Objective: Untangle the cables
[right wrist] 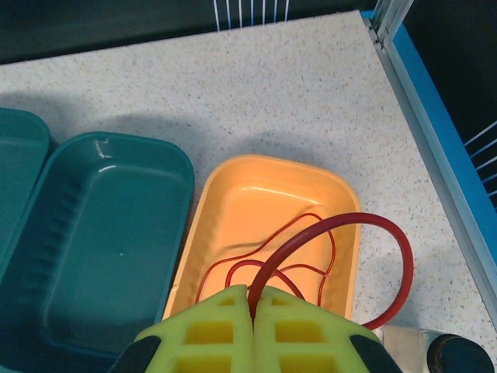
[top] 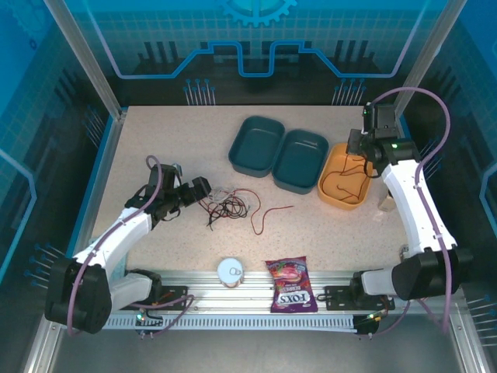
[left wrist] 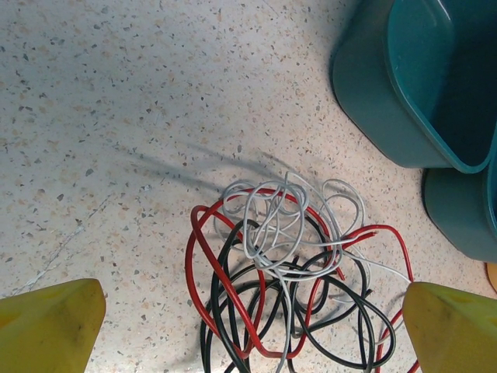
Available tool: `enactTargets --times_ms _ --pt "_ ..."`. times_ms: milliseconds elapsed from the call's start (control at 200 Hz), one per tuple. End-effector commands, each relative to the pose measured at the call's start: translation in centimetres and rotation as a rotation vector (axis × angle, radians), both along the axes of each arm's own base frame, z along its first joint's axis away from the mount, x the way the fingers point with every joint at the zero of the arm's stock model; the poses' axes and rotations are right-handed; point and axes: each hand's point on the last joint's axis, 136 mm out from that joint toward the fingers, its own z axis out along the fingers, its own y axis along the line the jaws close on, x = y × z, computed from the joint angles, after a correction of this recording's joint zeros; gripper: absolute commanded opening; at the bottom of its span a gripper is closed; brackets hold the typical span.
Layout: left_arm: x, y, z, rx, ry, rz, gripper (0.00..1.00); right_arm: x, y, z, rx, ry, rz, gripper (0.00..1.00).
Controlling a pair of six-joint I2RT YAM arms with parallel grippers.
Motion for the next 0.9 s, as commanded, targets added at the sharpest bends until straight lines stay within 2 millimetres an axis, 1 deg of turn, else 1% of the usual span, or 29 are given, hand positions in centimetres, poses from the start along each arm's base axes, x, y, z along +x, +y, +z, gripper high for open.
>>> enactTargets --times_ms 0,125,315,495,695,790,846,896 --pt "-0.2 0.5 0.5 0.021 -0.014 -0.002 0.99 0.0 -0.8 -2.4 0.042 0.076 -0.029 0.0" --pt "-0.2 0.5 0.5 0.019 -0.013 -0.003 0.99 0.2 -0.9 -5.1 0.063 0.168 -0.034 0.0" --pt "-0.2 0.3 0.5 0.011 -0.015 -0.007 0.99 0.7 -1.0 -8.2 0.077 0.261 -0.039 0.0" --pt "-0.3 0.2 0.4 0.009 -0.011 -0.01 0.99 1.4 -0.6 -11.2 0.127 0.343 -0.033 0.01" --pt "-0.5 0.3 0.2 0.009 -0.009 -0.01 0.99 2.4 -0.5 -14.1 0.137 0.418 -0.038 0.02" --pt "-0.5 0.1 0.2 0.001 -0.008 -0.02 0.99 3.0 -0.5 -15.1 0.14 0.444 -0.041 0.02" --pt "-0.6 0.0 0.3 -0.003 -0.007 -0.024 0.99 3.2 -0.5 -15.7 0.143 0.46 -0.042 0.04" --pt "-0.6 -0.1 0.4 -0.006 -0.01 -0.026 0.99 3.5 -0.5 -15.9 0.145 0.465 -0.044 0.07"
